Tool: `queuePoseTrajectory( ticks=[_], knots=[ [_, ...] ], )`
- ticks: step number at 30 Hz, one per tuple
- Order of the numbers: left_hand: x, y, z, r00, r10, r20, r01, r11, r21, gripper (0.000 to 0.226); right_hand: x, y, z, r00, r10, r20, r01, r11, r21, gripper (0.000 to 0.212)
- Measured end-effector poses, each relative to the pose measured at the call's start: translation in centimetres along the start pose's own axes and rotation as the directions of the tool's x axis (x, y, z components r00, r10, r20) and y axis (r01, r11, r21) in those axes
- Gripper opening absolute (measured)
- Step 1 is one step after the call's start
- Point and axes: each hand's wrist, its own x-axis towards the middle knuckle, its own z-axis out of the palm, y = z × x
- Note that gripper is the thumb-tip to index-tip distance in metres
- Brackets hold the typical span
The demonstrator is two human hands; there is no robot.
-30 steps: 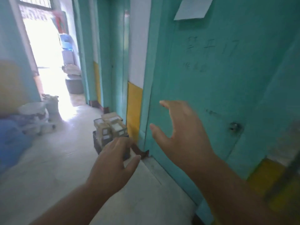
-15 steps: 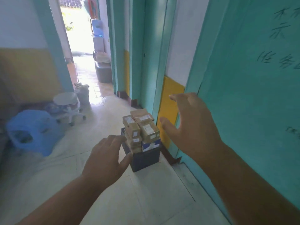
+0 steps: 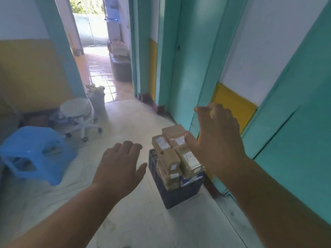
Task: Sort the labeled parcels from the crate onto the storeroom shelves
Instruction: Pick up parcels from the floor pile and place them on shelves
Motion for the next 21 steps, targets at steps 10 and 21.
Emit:
queuePoseTrajectory(
  ticks=[10, 21],
  knots=[
    [21.3, -3.6, 8.8, 0.919, 0.353, 0.178, -0.331, 0.933, -0.144, 0.051, 10.7, 2.8, 10.1, 0.935, 0.355, 0.023, -0.353, 0.934, -0.058, 0.059],
    [37.5, -7.0, 20.4, 0.688, 0.613, 0.388, -0.578, 0.786, -0.218, 0.052, 20.2, 4.4, 21.5, 0.75, 0.647, 0.142, -0.627, 0.762, -0.159, 0.06]
  ],
)
